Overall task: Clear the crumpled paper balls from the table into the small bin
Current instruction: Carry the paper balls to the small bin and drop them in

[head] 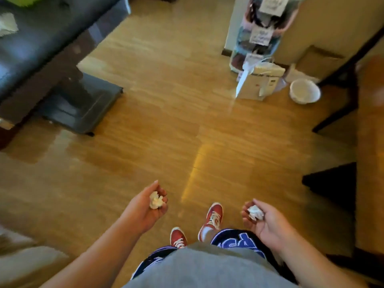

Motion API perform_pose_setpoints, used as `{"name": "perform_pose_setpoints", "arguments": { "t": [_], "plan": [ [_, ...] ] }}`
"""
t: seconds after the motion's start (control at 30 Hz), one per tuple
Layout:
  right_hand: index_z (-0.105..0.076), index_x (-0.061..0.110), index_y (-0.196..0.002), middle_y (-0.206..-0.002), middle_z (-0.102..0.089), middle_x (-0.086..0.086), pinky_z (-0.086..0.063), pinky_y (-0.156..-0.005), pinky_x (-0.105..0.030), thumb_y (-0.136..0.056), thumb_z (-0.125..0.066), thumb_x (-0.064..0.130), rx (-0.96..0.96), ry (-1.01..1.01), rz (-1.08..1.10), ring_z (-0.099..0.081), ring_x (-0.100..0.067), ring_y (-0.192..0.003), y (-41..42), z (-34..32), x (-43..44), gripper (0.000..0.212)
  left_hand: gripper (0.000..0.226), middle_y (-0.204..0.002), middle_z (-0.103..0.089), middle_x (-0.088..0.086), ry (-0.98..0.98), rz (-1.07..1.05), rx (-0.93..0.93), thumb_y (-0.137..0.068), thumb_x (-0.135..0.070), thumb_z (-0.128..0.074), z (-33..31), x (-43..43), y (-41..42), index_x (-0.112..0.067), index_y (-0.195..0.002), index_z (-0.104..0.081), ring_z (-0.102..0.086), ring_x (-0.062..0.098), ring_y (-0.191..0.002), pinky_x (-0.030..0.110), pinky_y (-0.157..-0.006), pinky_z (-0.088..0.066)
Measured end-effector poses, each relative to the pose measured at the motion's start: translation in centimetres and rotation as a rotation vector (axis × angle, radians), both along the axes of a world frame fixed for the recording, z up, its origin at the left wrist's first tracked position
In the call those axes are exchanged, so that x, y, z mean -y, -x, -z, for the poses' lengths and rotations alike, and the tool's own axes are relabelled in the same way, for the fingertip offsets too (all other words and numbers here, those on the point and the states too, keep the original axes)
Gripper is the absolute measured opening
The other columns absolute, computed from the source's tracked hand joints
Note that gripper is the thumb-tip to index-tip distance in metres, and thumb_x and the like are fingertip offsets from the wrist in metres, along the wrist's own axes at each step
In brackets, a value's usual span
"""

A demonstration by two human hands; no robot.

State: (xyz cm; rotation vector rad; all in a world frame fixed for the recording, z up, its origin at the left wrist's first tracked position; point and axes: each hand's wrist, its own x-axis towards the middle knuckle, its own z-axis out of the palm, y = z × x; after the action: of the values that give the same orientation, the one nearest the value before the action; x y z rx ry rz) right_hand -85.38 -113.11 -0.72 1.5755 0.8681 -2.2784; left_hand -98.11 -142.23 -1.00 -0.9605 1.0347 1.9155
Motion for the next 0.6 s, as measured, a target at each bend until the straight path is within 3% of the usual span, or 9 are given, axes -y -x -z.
{"name": "perform_pose_setpoints", "arguments": {
  "t": [0.1, 0.2, 0.3, 0.4, 0.6],
  "plan": [
    [-0.062, 0.003, -0.08, -0.066, -0.064, -0.011, -0.054, -0.046, -0.028, -0.096, -0.049, 0.02, 0.034, -0.035, 0.148, -0.063, -0.02, -0.057, -0.4, 0.2, -3.2, 0.026, 0.027, -0.058, -0.056, 0.001, -0.018, 0.176, -0.019, -0.093, -0.028, -0.054, 0.1, -6.6, 4.8, -0.015, -0.07, -0.055, -0.054, 0.012, -0.046, 0.019, -0.041, -0.046],
    [-0.059, 0.003, -0.084, -0.072, -0.06, -0.012, -0.047, -0.059, -0.033, -0.097, -0.047, 0.019, 0.086, -0.045, 0.276, -0.056, -0.023, -0.067, -0.2, 0.8, -6.7, 0.024, 0.028, -0.059, -0.056, 0.0, -0.014, 0.31, -0.038, -0.094, -0.028, -0.053, 0.1, -13.5, 8.9, -0.016, -0.069, -0.055, -0.054, 0.011, -0.046, 0.018, -0.042, -0.046],
    [-0.056, 0.004, -0.084, -0.077, -0.056, -0.014, -0.045, -0.06, -0.032, -0.098, -0.045, 0.019, 0.122, 0.011, 0.357, -0.054, -0.024, -0.068, 1.1, 1.4, -10.7, 0.023, 0.029, -0.061, -0.057, 0.0, -0.009, 0.39, -0.044, -0.094, -0.029, -0.053, 0.1, -19.9, 12.4, -0.016, -0.069, -0.056, -0.054, 0.012, -0.048, 0.019, -0.042, -0.046],
    [-0.056, 0.004, -0.081, -0.076, -0.055, -0.015, -0.042, -0.062, -0.033, -0.097, -0.045, 0.019, 0.143, 0.022, 0.39, -0.053, -0.025, -0.067, 3.4, 1.8, -15.1, 0.025, 0.027, -0.062, -0.056, 0.0, 0.014, 0.425, -0.034, -0.093, -0.029, -0.055, -0.2, -24.6, 15.2, -0.016, -0.069, -0.057, -0.053, 0.012, -0.05, 0.02, -0.042, -0.047],
    [-0.064, 0.005, -0.089, -0.07, -0.067, -0.013, -0.052, -0.059, -0.034, -0.094, -0.053, 0.023, 0.092, -0.037, 0.304, -0.064, -0.024, -0.066, 11.5, 1.2, -23.0, 0.022, 0.025, -0.062, -0.057, 0.001, 0.038, 0.411, -0.005, -0.091, -0.027, -0.057, -0.7, -29.7, 20.3, -0.015, -0.069, -0.057, -0.053, 0.012, -0.049, 0.022, -0.042, -0.046]
  ]
}}
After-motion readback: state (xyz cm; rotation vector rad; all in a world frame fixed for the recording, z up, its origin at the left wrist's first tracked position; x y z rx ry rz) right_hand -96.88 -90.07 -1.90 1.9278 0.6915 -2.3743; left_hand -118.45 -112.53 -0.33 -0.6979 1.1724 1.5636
